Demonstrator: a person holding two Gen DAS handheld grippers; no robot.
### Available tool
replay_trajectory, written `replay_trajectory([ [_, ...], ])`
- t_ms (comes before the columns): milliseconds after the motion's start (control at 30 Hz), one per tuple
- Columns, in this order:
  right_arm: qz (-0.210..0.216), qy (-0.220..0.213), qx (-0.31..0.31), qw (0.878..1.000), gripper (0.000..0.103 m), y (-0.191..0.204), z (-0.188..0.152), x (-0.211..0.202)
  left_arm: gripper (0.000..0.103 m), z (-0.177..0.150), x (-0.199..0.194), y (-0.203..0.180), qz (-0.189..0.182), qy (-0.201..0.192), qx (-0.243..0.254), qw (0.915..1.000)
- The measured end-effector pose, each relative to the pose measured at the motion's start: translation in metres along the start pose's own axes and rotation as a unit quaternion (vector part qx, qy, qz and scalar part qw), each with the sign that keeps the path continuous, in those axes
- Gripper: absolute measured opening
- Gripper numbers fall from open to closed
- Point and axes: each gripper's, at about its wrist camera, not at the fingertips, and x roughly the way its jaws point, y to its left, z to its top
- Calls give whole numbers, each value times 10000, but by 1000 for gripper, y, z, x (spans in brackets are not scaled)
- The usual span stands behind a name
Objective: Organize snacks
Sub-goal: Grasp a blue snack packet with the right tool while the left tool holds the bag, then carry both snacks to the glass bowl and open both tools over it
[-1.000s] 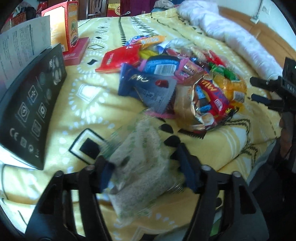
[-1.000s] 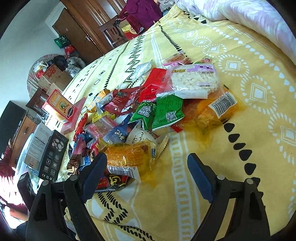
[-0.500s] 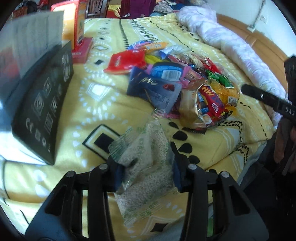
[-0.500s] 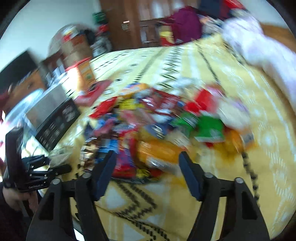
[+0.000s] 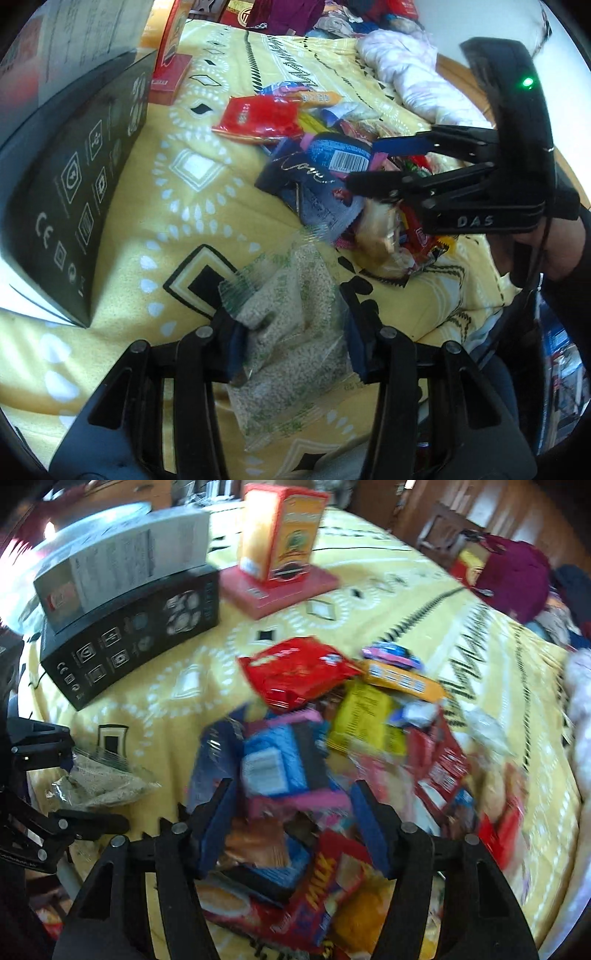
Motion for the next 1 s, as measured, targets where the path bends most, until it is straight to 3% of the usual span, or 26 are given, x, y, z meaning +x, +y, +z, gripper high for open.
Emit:
replay_trajectory([
  [333,-71,353,-146,9992,71,3,17,32,47,3,3,3,-76,13,-90,9999],
  [467,-89,424,133,9990,55,-4,16,33,46,5,3,0,-33,32,-53,10000],
  [533,-63,315,335,9989,47,-10,11,23,46,5,0,-1,-61,10,-51,10000],
  [800,-132,-666,1270,9896,47,-43,-6,-51,44,18,-21,-20,-14,-273,234,9994],
  [1000,-119,-1227,1744,9769,47,-56,-10,-97,44,48,-64,-40,103,-817,471,9955],
])
